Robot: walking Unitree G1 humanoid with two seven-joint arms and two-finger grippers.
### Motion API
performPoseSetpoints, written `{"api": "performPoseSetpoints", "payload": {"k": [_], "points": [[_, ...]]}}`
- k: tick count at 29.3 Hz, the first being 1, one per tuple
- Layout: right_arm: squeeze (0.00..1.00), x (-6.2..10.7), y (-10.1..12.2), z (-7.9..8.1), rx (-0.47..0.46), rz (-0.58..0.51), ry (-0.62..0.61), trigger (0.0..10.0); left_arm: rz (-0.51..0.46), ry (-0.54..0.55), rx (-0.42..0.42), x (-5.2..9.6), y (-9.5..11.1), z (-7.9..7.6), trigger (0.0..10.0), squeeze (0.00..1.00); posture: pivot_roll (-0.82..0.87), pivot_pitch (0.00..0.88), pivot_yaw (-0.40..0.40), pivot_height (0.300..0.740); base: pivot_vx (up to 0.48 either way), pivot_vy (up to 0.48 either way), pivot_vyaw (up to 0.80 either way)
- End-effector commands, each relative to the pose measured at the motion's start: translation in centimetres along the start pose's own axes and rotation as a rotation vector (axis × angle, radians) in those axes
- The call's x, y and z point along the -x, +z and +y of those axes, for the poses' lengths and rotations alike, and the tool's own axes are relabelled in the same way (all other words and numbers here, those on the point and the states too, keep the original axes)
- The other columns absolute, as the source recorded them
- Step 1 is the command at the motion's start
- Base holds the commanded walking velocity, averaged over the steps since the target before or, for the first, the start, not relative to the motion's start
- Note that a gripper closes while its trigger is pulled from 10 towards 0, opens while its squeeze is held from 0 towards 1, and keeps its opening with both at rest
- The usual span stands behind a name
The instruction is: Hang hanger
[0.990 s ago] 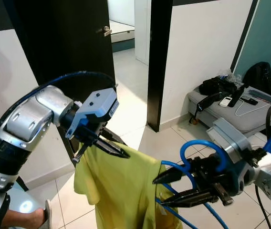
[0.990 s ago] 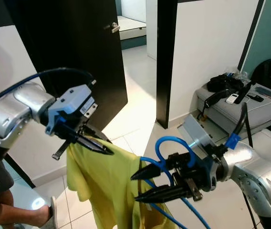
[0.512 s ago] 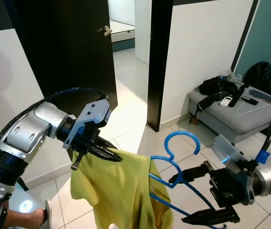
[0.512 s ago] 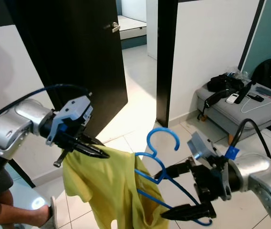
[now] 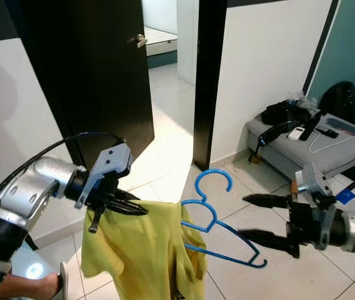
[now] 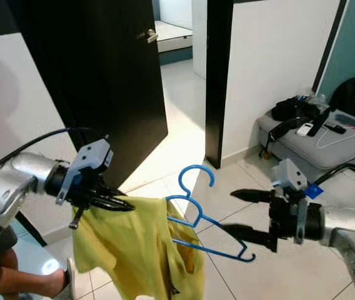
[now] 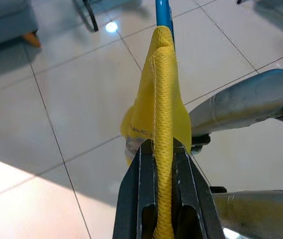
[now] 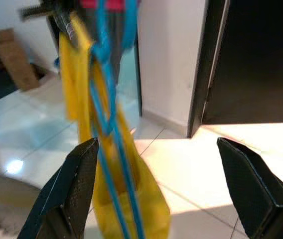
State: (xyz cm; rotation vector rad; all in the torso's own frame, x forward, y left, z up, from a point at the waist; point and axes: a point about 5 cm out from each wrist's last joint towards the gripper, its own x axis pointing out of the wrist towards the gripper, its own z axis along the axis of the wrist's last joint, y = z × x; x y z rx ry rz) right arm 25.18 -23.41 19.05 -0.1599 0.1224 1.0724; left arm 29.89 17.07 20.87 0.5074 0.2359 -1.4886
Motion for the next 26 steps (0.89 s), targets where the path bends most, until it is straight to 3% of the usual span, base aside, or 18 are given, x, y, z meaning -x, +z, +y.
{"api": "performPoseSetpoints", "payload": {"k": [1,2,3,4,5,8,9,12,13,15,16,18,19,20,22,23,26], "points": [[1.00,-0.1,0.2,-0.3,0.028,-0.012,-0.040,10.0,-0.004,0.020,-0.014,0.1,0.1,0.0,0.0,0.00,-0.08,0.000,0.045,0.740,0.000,0.000,0.00],[1.00,-0.1,0.2,-0.3,0.028,-0.012,-0.040,10.0,-0.004,0.020,-0.014,0.1,0.1,0.0,0.0,0.00,-0.08,0.000,0.045,0.740,0.000,0.000,0.00],[0.91,0.0,-0.3,-0.7,0.033,0.000,-0.095,10.0,0.002,0.058,-0.012,-0.1,-0.3,0.1,0.0,0.00,-0.07,0.000,0.044,0.740,0.000,0.000,0.00],[0.58,0.2,-0.8,-1.2,0.026,0.018,-0.157,10.0,0.007,0.098,-0.003,-0.3,-0.8,0.2,0.0,0.00,-0.07,0.000,0.044,0.740,0.000,0.000,0.00],[0.11,0.5,-1.3,-1.7,0.008,0.041,-0.232,10.0,0.007,0.138,0.013,-0.3,-1.2,0.3,0.0,0.00,-0.07,0.000,0.044,0.740,0.000,0.000,0.00],[0.11,0.5,-1.3,-1.7,0.008,0.041,-0.232,10.0,0.007,0.138,0.013,-0.3,-1.2,0.3,0.0,0.00,-0.07,0.000,0.044,0.740,0.000,0.000,0.00],[0.00,0.8,-1.9,-2.3,-0.009,0.065,-0.311,10.0,0.005,0.179,0.033,-0.4,-1.7,0.3,0.0,0.00,-0.07,0.000,0.046,0.740,0.000,0.000,0.00],[0.00,0.7,-2.8,-2.4,-0.051,0.089,-0.403,10.0,-0.024,0.230,0.085,-1.1,-2.5,-0.1,0.0,0.00,-0.08,0.000,0.046,0.740,0.000,0.000,0.00],[0.00,0.2,-3.8,-2.1,-0.103,0.098,-0.467,10.0,-0.068,0.290,0.149,-2.0,-3.2,-0.6,2.3,0.00,-0.08,0.000,0.045,0.740,0.000,0.000,0.00],[0.00,0.2,-3.8,-2.1,-0.103,0.098,-0.467,10.0,-0.068,0.290,0.149,-2.0,-3.2,-0.6,2.3,0.00,-0.08,0.000,0.045,0.740,0.000,0.000,0.00],[0.00,-0.4,-4.6,-1.3,-0.150,0.102,-0.502,10.0,-0.124,0.347,0.209,-3.0,-3.7,-1.3,4.6,0.00,-0.07,0.000,0.046,0.740,0.000,0.000,0.00],[0.00,-0.4,-4.6,-1.3,-0.150,0.102,-0.502,10.0,-0.124,0.347,0.209,-3.0,-3.7,-1.3,4.6,0.00,-0.07,0.000,0.046,0.740,0.000,0.000,0.00],[0.00,-1.1,-5.2,-0.6,-0.200,0.087,-0.528,10.0,-0.181,0.402,0.268,-4.1,-3.9,-1.9,10.0,0.00,-0.07,0.000,0.045,0.740,0.000,0.000,0.00],[0.00,-1.5,-5.5,0.0,-0.245,0.063,-0.548,10.0,-0.227,0.447,0.310,-4.9,-4.0,-2.5,10.0,0.00,-0.07,0.000,0.049,0.740,0.000,0.000,0.00],[0.00,-1.5,-5.5,0.0,-0.245,0.063,-0.548,10.0,-0.227,0.447,0.310,-4.9,-4.0,-2.5,10.0,0.00,-0.07,0.000,0.049,0.740,0.000,0.000,0.00],[0.00,-1.8,-5.6,0.7,-0.305,0.016,-0.566,10.0,-0.265,0.497,0.346,-5.6,-4.3,-3.2,10.0,0.00,-0.07,0.000,0.050,0.740,0.000,0.000,0.00],[0.00,-1.9,-5.6,1.2,-0.357,-0.024,-0.580,10.0,-0.289,0.559,0.381,-5.7,-4.7,-3.5,10.0,0.00,-0.07,0.000,0.048,0.740,0.000,0.000,0.00]]}}
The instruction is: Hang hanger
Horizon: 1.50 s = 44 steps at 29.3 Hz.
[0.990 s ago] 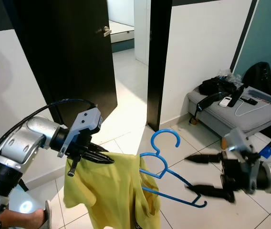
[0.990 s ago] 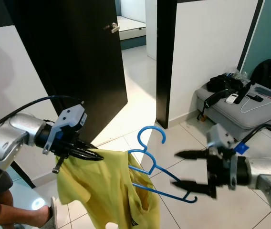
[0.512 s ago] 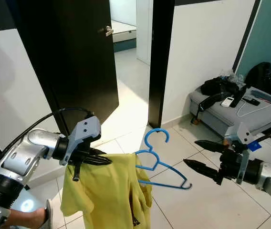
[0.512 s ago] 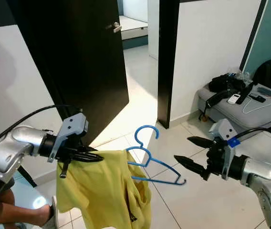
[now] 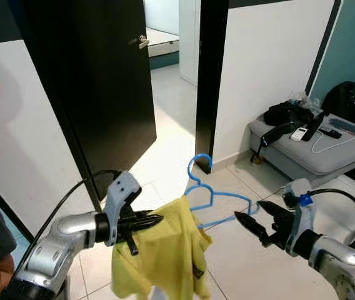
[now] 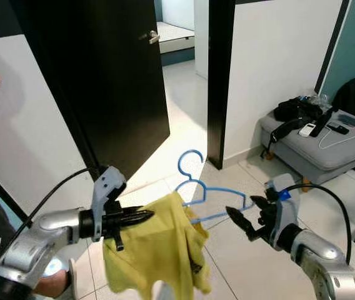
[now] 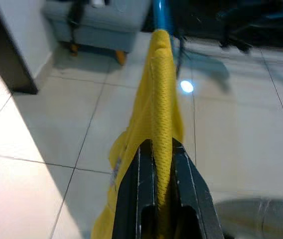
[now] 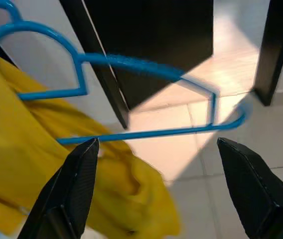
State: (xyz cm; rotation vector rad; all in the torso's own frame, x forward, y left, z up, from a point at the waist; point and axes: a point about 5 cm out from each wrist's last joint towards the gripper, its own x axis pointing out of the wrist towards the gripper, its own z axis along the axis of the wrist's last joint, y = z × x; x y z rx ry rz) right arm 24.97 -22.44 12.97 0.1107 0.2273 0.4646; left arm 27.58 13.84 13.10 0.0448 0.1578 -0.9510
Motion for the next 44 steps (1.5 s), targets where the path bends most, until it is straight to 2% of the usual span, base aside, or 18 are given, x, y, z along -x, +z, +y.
{"api": "performPoseSetpoints", "payload": {"k": [1,6,10,12,15,17,19,21,22,23,25,28,31,38,39,41,43,44], "points": [[0.00,0.6,-0.1,0.3,-0.080,-0.033,-0.021,10.0,-0.048,0.078,0.012,0.5,-0.1,0.0,10.0,0.00,-0.07,0.000,0.047,0.740,0.000,0.000,0.00],[0.00,1.7,-0.6,-0.5,-0.142,-0.065,-0.105,10.0,-0.064,0.140,0.009,1.1,-0.2,0.2,10.0,0.00,-0.07,0.000,0.042,0.740,0.000,0.000,0.00],[0.00,3.2,-1.3,-2.0,-0.159,-0.038,-0.185,10.0,-0.057,0.147,-0.072,2.1,0.9,1.0,10.0,0.00,-0.07,0.000,0.043,0.740,0.000,0.000,0.00],[0.00,3.2,-1.3,-2.0,-0.159,-0.038,-0.185,10.0,-0.057,0.147,-0.072,2.1,0.9,1.0,10.0,0.00,-0.07,0.000,0.043,0.740,0.000,0.000,0.00],[0.00,3.8,-2.7,-2.5,-0.140,0.069,-0.210,10.0,-0.096,0.119,-0.136,2.2,2.7,1.1,10.0,0.00,-0.07,0.000,0.044,0.740,0.000,0.000,0.00],[0.00,4.0,-3.1,-2.6,-0.169,0.078,-0.222,10.0,-0.134,0.092,-0.155,2.1,3.8,0.7,10.0,0.00,-0.07,0.000,0.045,0.740,0.000,0.000,0.00],[0.00,4.0,-2.5,-2.1,-0.250,0.006,-0.189,10.0,-0.228,0.019,-0.152,1.8,5.9,-0.4,10.0,0.00,-0.07,0.000,0.046,0.740,0.000,0.000,0.00],[0.00,3.9,-2.0,-1.8,-0.281,-0.035,-0.159,10.0,-0.262,-0.010,-0.153,1.7,6.7,-0.8,10.0,0.00,-0.07,0.000,0.044,0.740,0.000,0.000,0.00],[0.00,3.9,-2.0,-1.8,-0.281,-0.035,-0.159,10.0,-0.262,-0.010,-0.153,1.7,6.7,-0.8,10.0,0.00,-0.07,0.000,0.044,0.740,0.000,0.000,0.00],[0.00,3.6,-1.0,-1.1,-0.288,-0.099,-0.096,10.0,-0.310,-0.032,-0.153,1.6,7.9,-1.1,10.0,0.00,-0.07,0.000,0.044,0.740,0.000,0.000,0.00],[0.00,3.6,-1.0,-1.1,-0.288,-0.099,-0.096,10.0,-0.310,-0.032,-0.153,1.6,7.9,-1.1,10.0,0.00,-0.07,0.000,0.044,0.740,0.000,0.000,0.00],[0.00,3.3,2.1,1.2,-0.307,-0.285,0.112,10.0,-0.401,-0.051,-0.176,1.9,10.5,-1.0,10.0,0.00,-0.07,0.000,0.041,0.740,0.000,0.000,0.00],[0.00,3.1,3.4,2.3,-0.308,-0.348,0.215,10.0,-0.408,-0.036,-0.201,2.0,11.0,-0.6,10.0,0.00,-0.07,0.000,0.041,0.740,0.000,0.000,0.00],[0.00,2.7,4.0,3.1,-0.306,-0.360,0.290,10.0,-0.401,-0.023,-0.219,2.1,11.2,-0.4,10.0,0.00,-0.08,0.000,0.042,0.740,0.000,0.000,0.00],[0.00,1.3,4.2,3.5,-0.284,-0.335,0.307,10.0,-0.376,0.058,-0.247,2.5,11.0,0.9,10.0,0.00,-0.07,0.000,0.030,0.740,0.000,0.000,0.00],[0.00,-0.1,4.5,3.8,-0.262,-0.323,0.320,10.0,-0.357,0.134,-0.271,3.2,10.8,2.2,10.0,0.00,-0.05,0.000,0.017,0.740,0.000,0.000,0.00],[0.00,-0.1,4.5,3.8,-0.262,-0.323,0.320,10.0,-0.357,0.134,-0.271,3.2,10.8,2.2,10.0,0.00,-0.05,0.000,0.017,0.740,0.000,0.000,0.00],[0.00,-1.2,4.8,4.0,-0.247,-0.314,0.337,10.0,-0.345,0.195,-0.291,3.9,10.8,3.2,10.0,0.00,-0.05,0.000,0.013,0.740,0.000,0.000,0.00]]}}
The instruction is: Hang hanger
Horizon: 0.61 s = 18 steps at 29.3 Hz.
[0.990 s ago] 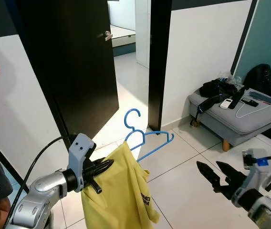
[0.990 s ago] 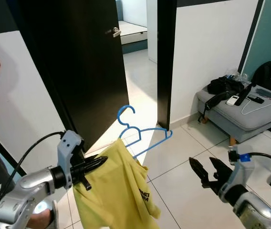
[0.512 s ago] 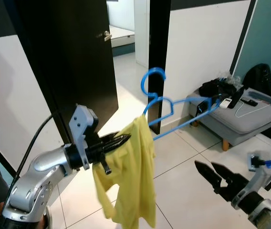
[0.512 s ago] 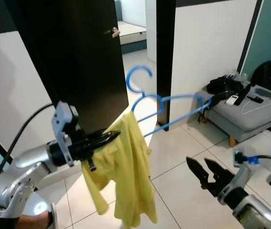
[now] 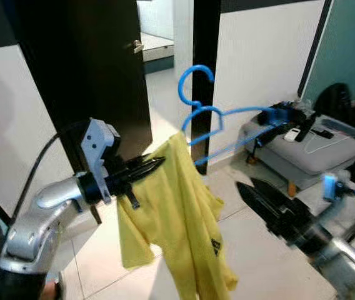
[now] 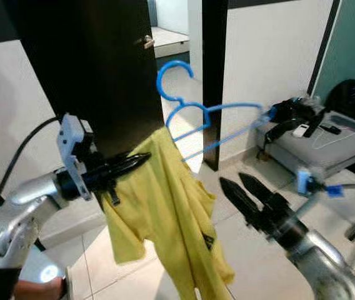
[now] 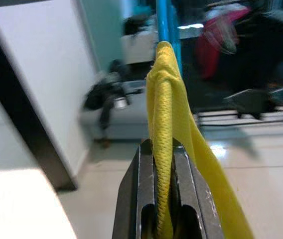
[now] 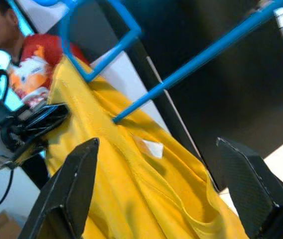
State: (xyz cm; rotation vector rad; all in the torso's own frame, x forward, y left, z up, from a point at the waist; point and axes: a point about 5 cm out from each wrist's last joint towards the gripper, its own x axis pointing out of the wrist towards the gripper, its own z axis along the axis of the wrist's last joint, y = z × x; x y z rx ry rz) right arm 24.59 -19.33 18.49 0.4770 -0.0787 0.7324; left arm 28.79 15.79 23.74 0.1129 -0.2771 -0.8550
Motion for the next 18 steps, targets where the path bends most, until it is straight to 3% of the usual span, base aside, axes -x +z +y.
{"api": "performPoseSetpoints", "payload": {"k": [1,2,4,8,13,14,18], "points": [[0.00,-1.0,-0.6,-0.2,-0.001,0.035,0.004,10.0,0.006,0.079,-0.061,1.0,0.4,1.6,10.0,0.00,-0.05,0.000,0.013,0.740,0.000,0.000,0.00],[0.00,-1.0,-0.6,-0.2,-0.001,0.035,0.004,10.0,0.006,0.079,-0.061,1.0,0.4,1.6,10.0,0.00,-0.05,0.000,0.013,0.740,0.000,0.000,0.00],[0.00,-3.0,-0.6,-1.4,0.007,0.058,0.037,10.0,-0.059,0.108,-0.139,1.4,2.7,2.7,10.0,0.00,0.01,0.000,-0.039,0.740,0.000,0.000,0.00],[0.00,-4.1,-0.7,-1.9,0.005,0.072,0.062,10.0,-0.098,0.097,-0.194,1.3,4.2,3.0,10.0,0.00,0.02,0.000,-0.052,0.740,0.000,0.000,0.00],[0.00,-5.4,-1.2,-1.8,0.002,0.105,0.127,10.0,-0.098,0.086,-0.253,1.6,5.1,3.6,10.0,0.00,0.05,0.000,-0.069,0.740,0.000,0.000,0.00],[0.00,-6.7,-1.6,-1.7,0.012,0.131,0.180,10.0,-0.115,0.051,-0.284,1.7,6.1,3.7,10.0,0.00,0.07,0.000,-0.078,0.740,0.000,0.000,0.00],[0.00,-7.5,-1.7,-1.6,0.013,0.130,0.216,10.0,-0.131,0.014,-0.293,1.5,6.5,3.6,10.0,0.00,0.08,0.000,-0.080,0.740,0.000,0.000,0.00]]}}
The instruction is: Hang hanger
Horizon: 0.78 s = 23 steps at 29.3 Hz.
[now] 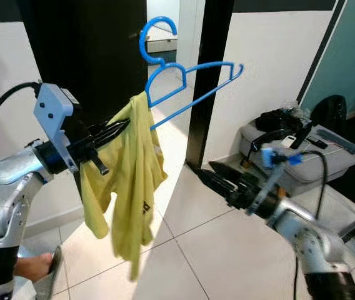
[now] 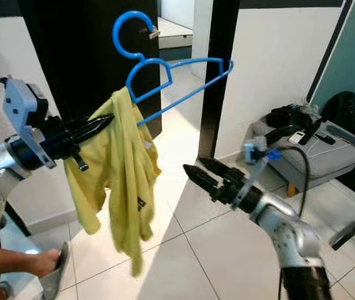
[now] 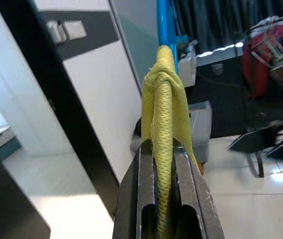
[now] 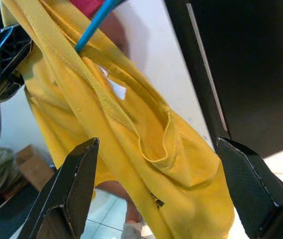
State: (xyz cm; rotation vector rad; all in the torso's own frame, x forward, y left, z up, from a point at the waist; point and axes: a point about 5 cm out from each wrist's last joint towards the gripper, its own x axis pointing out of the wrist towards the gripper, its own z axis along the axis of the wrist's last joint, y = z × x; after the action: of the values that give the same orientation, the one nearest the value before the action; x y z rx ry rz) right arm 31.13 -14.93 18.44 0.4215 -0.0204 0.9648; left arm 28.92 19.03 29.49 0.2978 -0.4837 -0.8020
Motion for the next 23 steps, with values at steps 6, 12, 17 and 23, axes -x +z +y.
{"api": "performPoseSetpoints", "payload": {"k": [6,12,17,23], "points": [[0.00,-1.8,0.9,0.9,0.006,-0.059,0.143,10.0,-0.043,-0.065,-0.076,-0.5,2.0,0.3,10.0,0.00,0.08,0.000,-0.082,0.740,0.000,0.000,0.00],[0.00,-2.8,1.9,1.4,0.018,-0.113,0.224,10.0,-0.053,-0.051,-0.112,-0.2,2.6,0.9,10.0,0.00,0.10,0.000,-0.091,0.740,0.000,0.000,0.00],[0.00,-3.7,2.6,1.6,0.040,-0.142,0.254,10.0,-0.073,-0.055,-0.124,-0.1,3.5,1.3,10.0,0.00,0.10,0.000,-0.101,0.740,0.000,0.000,0.00],[0.00,-5.1,3.7,1.2,0.107,-0.170,0.232,10.0,-0.148,-0.094,-0.105,-0.8,4.7,1.1,10.0,0.00,0.10,0.000,-0.095,0.740,0.000,0.000,0.00]]}}
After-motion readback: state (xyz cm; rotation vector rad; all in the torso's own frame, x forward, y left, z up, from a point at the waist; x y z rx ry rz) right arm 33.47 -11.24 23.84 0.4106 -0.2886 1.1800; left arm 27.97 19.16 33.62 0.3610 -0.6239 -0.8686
